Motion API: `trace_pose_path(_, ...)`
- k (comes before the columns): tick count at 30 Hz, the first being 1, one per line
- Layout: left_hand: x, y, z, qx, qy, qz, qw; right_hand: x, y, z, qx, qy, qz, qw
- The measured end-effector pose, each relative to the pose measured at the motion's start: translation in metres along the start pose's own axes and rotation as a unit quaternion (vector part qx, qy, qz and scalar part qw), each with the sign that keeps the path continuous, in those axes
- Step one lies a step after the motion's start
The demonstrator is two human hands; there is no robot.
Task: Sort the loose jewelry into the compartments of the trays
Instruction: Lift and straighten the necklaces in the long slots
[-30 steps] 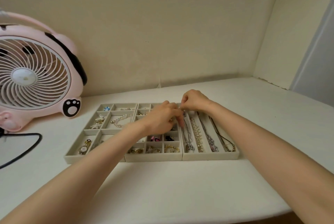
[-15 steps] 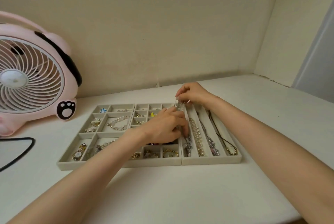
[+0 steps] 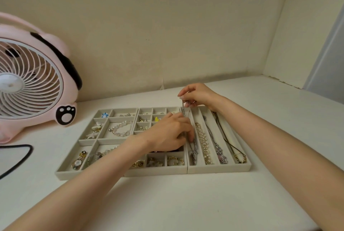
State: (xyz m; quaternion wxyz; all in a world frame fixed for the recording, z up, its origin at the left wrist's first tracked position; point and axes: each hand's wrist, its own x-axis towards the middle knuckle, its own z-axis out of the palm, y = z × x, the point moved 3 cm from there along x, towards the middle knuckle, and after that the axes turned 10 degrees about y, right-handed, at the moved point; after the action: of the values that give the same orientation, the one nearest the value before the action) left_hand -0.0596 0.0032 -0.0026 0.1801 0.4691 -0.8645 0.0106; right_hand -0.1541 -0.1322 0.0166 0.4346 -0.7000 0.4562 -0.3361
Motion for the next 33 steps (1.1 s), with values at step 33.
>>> trace_pose_path(33, -0.005, 0.008, -0.004, -0.120, -0.097, -0.002, 0.988, 0.018, -0.002, 0.001, 0.036, 0.058, -0.024, 0.997)
